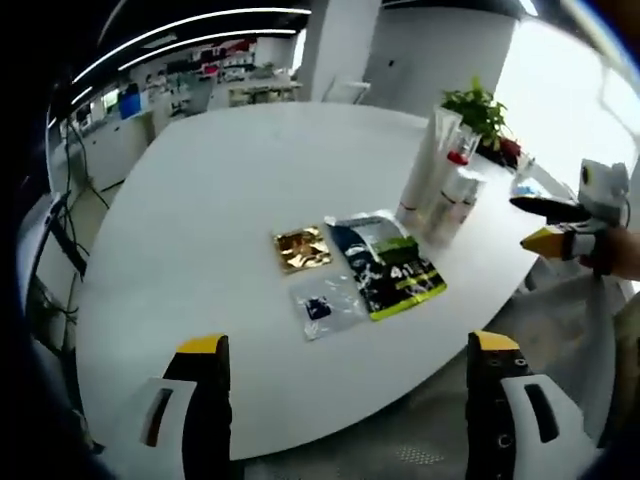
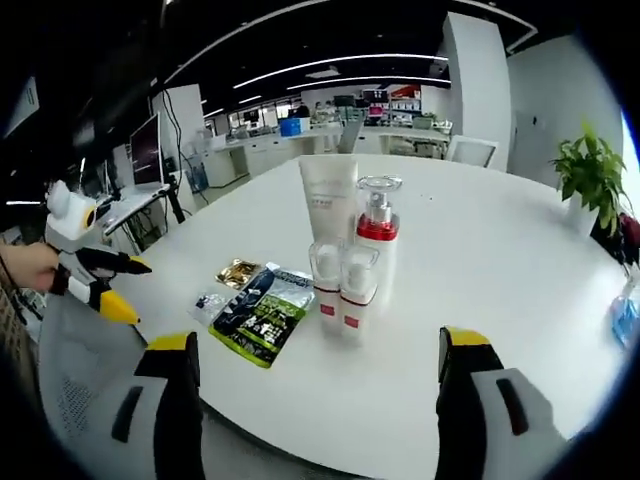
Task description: Arrange the skincare products in the storage area until every visible bottle or jar stands upright without overlapping.
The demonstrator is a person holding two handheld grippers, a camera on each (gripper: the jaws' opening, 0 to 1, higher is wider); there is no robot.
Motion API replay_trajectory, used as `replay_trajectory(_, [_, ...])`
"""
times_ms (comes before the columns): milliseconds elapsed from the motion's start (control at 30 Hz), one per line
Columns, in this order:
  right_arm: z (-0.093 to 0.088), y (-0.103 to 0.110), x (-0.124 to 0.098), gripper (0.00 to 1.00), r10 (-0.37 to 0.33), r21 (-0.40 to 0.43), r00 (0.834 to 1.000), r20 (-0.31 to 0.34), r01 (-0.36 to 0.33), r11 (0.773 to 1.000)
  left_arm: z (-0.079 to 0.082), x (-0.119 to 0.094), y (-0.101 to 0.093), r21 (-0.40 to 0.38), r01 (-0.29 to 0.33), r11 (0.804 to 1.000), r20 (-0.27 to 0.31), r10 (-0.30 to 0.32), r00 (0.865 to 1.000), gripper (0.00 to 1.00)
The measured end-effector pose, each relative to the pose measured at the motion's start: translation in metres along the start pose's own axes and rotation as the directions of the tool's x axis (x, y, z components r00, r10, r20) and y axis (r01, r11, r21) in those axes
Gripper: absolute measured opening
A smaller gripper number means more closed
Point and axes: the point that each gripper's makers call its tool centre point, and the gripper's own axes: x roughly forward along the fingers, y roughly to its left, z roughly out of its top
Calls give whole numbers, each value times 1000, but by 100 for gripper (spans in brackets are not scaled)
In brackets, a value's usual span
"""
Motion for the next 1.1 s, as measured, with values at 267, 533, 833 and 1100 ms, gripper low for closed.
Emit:
replay_trajectory(267, [-5,-11,-1,92,-36,55,999,5,36,998,-3,0,8,-14,-34,999,10,34,999,97])
replay_trajectory(533, [-8,2,1,92,-1,-24,1000,-24,1,1000,-5,0,5,1,-29,1000,0,29,1000,97])
replay_trajectory(833, [-10,-3,-1,90,-13,0,1000,-21,13,1000,-8,0,2,11,-21,1000,-17,21,1000,97])
replay_trajectory(1100, [-15,-3,0,84,-3,8,999,-47,4,1000,-10,-1,-1,14,-8,1000,-18,8,1000,97])
